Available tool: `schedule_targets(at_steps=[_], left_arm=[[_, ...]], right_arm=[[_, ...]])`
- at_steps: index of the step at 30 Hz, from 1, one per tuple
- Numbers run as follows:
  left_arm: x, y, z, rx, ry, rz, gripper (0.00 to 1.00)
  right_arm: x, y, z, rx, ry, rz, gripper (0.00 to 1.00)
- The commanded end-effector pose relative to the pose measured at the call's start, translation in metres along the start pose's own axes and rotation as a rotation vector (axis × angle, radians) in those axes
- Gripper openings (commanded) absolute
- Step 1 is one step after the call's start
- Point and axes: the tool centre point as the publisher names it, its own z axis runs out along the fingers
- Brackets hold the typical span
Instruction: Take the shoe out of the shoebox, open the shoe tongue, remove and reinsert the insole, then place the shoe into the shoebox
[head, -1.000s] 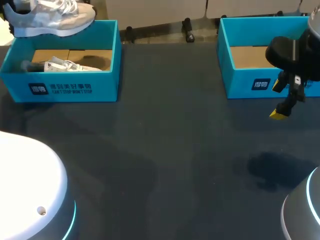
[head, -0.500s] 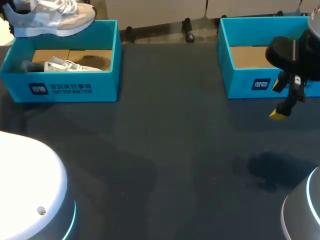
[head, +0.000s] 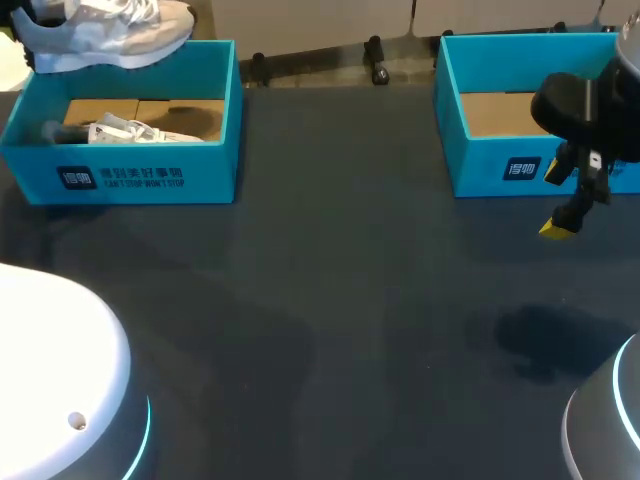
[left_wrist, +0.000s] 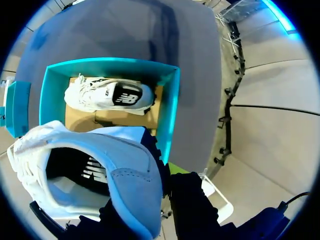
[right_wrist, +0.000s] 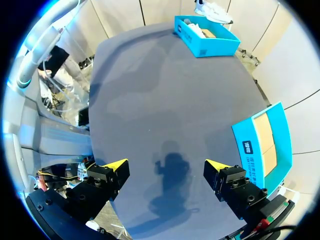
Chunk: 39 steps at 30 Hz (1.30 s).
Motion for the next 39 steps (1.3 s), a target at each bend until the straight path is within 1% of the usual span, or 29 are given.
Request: schedule_targets(at_steps=[1, 6, 9, 12, 25, 27, 30, 34, 39], left_arm=[[-0.002, 0.006, 0.012, -0.004, -0.004, 0.001, 0.00], [-0.004, 0.012, 0.021, -0.039, -0.001, -0.006, 0.00], [-0.003, 0.016, 0.026, -0.030, -0.005, -0.015, 0.00], [-0.004, 0.018, 0.033, -0.042, 0.041, -0.039, 0.00], [-0.004, 0.018, 0.033, -0.042, 0.041, -0.039, 0.00], [-0.009, 0.010, 0.040, -0.054, 0.060, -0.013, 0.00], [-0.010, 0.003, 0.045, -0.045, 0.060, 0.014, 0.00], [-0.013, -0.006, 0.057, -0.062, 0.058, 0.028, 0.00], [-0.019, -0.004, 0.072, -0.060, 0.072, 0.022, 0.00]], right_arm=[[-0.002, 0.001, 0.001, 0.004, 0.003, 0.001, 1.00], [-0.002, 0.001, 0.001, 0.004, 0.003, 0.001, 1.00], [-0.002, 0.001, 0.001, 0.004, 0.003, 0.001, 1.00], [-0.002, 0.001, 0.001, 0.004, 0.003, 0.001, 1.00], [-0.002, 0.001, 0.001, 0.004, 0.003, 0.001, 1.00], [-0.002, 0.001, 0.001, 0.004, 0.003, 0.001, 1.00], [-0.002, 0.001, 0.001, 0.004, 0.003, 0.001, 1.00], [-0.002, 0.001, 0.001, 0.004, 0.003, 0.001, 1.00], [-0.002, 0.001, 0.001, 0.004, 0.003, 0.001, 1.00]])
